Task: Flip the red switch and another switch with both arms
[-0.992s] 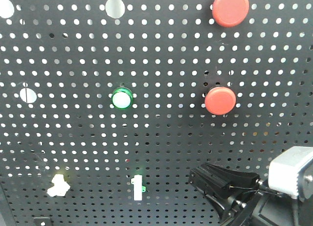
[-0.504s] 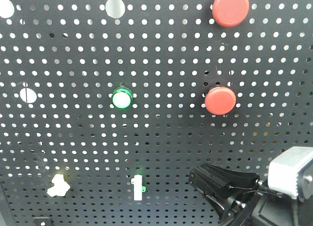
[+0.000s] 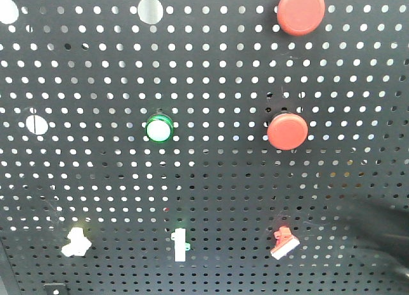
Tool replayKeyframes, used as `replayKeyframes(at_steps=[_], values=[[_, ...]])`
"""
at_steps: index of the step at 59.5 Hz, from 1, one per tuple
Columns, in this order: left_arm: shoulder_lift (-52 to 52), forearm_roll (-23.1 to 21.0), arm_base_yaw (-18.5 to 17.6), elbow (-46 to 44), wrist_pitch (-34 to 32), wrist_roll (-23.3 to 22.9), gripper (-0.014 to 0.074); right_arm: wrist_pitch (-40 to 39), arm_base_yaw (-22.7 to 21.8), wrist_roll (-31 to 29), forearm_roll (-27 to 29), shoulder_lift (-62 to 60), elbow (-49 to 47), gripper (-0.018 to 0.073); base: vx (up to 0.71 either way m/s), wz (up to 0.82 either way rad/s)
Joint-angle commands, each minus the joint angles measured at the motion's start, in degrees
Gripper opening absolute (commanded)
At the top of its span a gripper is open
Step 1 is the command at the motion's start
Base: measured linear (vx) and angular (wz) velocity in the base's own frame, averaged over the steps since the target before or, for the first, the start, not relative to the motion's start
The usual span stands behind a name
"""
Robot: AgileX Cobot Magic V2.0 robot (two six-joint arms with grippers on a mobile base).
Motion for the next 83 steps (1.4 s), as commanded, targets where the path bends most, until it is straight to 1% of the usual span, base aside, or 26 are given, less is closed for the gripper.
replayKeyframes(at_steps=[1,10,13,19,28,32,35,46,83], values=[[-0.5,-0.6,-0.1,1.0,-4.6,-0.5,0.0002,-3.0,-7.4,-0.2,0.3,-6.1,3.3,-0.0006,0.00,0.00],[-0.5,-0.6,-0.1,1.0,-4.6,-0.5,0.0002,-1.2,-17.6,-0.3,0.5,-17.4,11.9,-0.0006,0.00,0.00],[-0.5,-0.6,-0.1,1.0,-4.6,-0.5,0.0002,0.1,-19.9,-0.3,0.7,-20.6,14.8,-0.0006,0.00,0.00],[-0.5,-0.6,-0.1,1.0,-4.6,-0.5,0.0002,3.2,-22.5,-0.2,1.5,-27.2,19.9,-0.0006,0.00,0.00],[-0.5,-0.6,-0.1,1.0,-4.6,-0.5,0.0002,4.6,-22.7,0.1,1.5,-33.4,25.9,-0.0006,0.00,0.00],[-0.5,-0.6,-0.1,1.0,-4.6,-0.5,0.0002,3.9,-22.7,1.3,1.5,-33.3,28.1,-0.0006,0.00,0.00],[-0.5,-0.6,-0.1,1.0,-4.6,-0.5,0.0002,7.9,-22.7,1.5,1.4,-33.2,27.8,-0.0006,0.00,0.00],[-0.5,-0.6,-0.1,1.0,-4.2,-0.5,0.0002,11.7,-22.8,0.6,1.0,-33.2,27.9,-0.0006,0.00,0.00],[-0.5,-0.6,-0.1,1.0,-3.6,-0.5,0.0002,13.2,-22.8,0.6,1.2,-33.2,27.9,-0.0006,0.00,0.00]])
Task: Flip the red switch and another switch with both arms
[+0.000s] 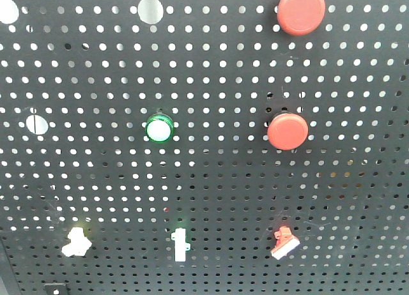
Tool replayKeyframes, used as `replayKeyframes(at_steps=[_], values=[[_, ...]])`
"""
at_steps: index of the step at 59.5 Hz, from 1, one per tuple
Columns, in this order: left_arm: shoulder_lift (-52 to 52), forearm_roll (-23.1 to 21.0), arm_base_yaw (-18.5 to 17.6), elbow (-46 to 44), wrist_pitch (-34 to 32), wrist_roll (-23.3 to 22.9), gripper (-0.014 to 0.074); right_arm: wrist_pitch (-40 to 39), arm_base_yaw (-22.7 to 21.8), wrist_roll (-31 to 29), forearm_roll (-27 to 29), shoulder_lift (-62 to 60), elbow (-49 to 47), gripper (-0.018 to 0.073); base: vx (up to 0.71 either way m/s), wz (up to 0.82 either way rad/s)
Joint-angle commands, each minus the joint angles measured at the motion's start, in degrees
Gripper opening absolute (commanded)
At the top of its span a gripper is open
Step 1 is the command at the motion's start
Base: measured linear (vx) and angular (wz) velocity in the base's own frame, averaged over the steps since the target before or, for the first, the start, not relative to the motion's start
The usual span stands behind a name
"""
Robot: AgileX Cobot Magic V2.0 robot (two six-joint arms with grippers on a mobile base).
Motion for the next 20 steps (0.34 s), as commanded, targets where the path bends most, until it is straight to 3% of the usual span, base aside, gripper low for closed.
replayKeyframes(at_steps=[1,20], values=[[-0.5,-0.6,-0.1,1.0,-4.2,-0.5,0.0002,-4.3,-0.4,-0.5,-0.4,-0.4,0.3,-0.0006,0.00,0.00],[-0.5,-0.6,-0.1,1.0,-4.2,-0.5,0.0002,-4.3,-0.4,-0.5,-0.4,-0.4,0.3,-0.0006,0.00,0.00]])
